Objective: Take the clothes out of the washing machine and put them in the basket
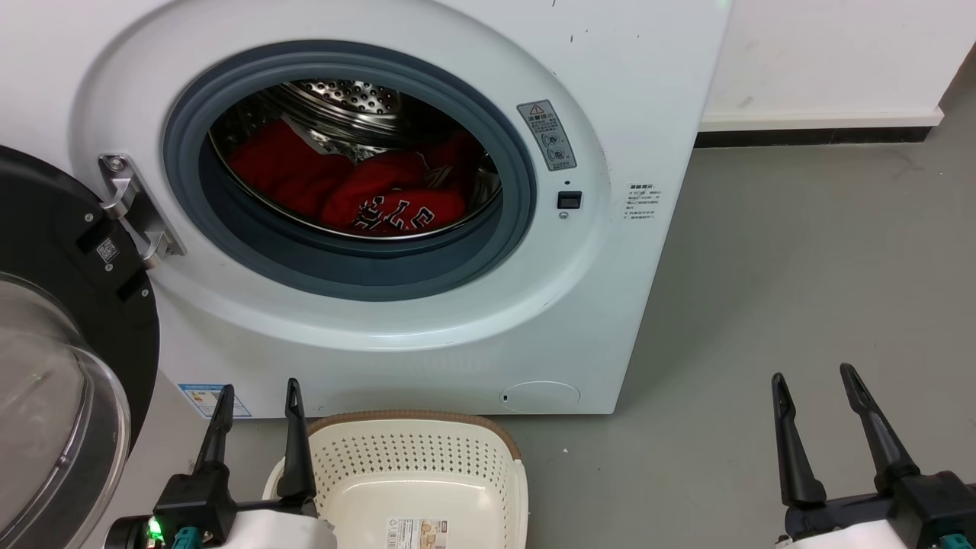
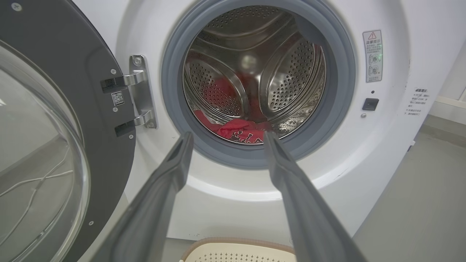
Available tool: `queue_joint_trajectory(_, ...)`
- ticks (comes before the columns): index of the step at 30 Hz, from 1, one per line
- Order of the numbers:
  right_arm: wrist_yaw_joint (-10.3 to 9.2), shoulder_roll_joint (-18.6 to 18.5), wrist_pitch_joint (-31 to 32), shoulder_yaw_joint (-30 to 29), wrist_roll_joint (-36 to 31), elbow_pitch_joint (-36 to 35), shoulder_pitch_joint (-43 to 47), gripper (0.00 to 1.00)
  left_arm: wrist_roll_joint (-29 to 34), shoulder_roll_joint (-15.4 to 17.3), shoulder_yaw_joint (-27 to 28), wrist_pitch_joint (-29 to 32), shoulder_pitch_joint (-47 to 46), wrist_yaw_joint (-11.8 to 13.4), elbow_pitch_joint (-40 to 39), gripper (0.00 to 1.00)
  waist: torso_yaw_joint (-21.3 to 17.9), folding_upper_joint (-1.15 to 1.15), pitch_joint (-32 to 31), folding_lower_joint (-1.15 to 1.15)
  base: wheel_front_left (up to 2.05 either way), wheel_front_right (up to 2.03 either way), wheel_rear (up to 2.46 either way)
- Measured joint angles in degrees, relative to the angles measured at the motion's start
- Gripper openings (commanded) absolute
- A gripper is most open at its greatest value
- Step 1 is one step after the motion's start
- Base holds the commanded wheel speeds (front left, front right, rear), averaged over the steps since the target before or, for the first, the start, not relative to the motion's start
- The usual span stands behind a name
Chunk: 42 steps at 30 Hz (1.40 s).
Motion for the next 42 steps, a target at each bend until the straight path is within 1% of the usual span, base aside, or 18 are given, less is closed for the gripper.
queue_joint_trajectory(13, 0.00, -0.01, 0.00, 0.14, 0.57, 0.35, 0.04, 1.00, -0.88, 0.00, 0.31, 0.00, -0.05, -0.03, 1.26, 1.00, -0.36, 0.00, 0.17, 0.00, 0.00, 0.00, 0.00)
queue_joint_trajectory(17, -0.01, -0.01, 0.00, 0.42, 0.57, 0.32, 0.00, 1.00, -1.58, -0.01, 0.52, 0.00, -1.66, -0.71, 3.05, 1.00, -0.67, 0.00, 0.49, 0.00, 0.00, 0.00, 0.00)
queue_joint_trajectory(21, 0.00, -0.01, 0.00, 0.92, 0.64, -0.25, -1.23, 1.00, -0.52, -0.02, 1.70, 0.00, -6.03, -2.75, 5.27, 1.00, -1.29, 0.00, 2.03, 0.00, 0.00, 0.00, 0.00)
queue_joint_trajectory(26, 0.00, -0.02, 0.00, 1.23, 0.90, -1.07, -4.09, 1.00, 0.70, 0.67, 4.04, -0.01, -14.72, -5.58, 9.92, 1.00, -2.73, 0.00, 5.34, 0.00, 0.00, 0.00, 0.00)
queue_joint_trajectory(30, 0.00, -0.04, 0.00, 1.90, 1.24, -2.23, -6.99, 1.00, 0.78, 2.92, 6.14, -0.01, -22.78, -7.00, 13.27, 1.00, -4.32, 0.00, 8.78, 0.00, 0.00, 0.00, 0.00)
queue_joint_trajectory(33, 0.00, -0.05, -0.01, 2.13, 1.58, -3.22, -9.18, 1.00, 1.63, 4.86, 6.69, -0.01, -28.68, -7.58, 15.59, 1.00, -5.63, 0.00, 11.89, 0.00, 0.00, 0.00, 0.00)
queue_joint_trajectory(39, 0.00, -0.08, -0.01, 2.11, 2.75, -4.81, -12.85, 1.00, 3.16, 9.80, 6.76, -0.01, -40.79, -8.13, 23.29, 1.00, -8.39, 0.00, 18.37, 0.01, 0.00, 0.00, 0.00)
queue_joint_trajectory(42, 0.00, -0.10, 0.00, 2.27, 3.76, -5.57, -14.38, 1.00, 3.57, 12.56, 5.97, 0.00, -46.86, -8.61, 28.78, 1.00, -9.90, 0.00, 21.47, 0.01, 0.00, 0.00, 0.00)
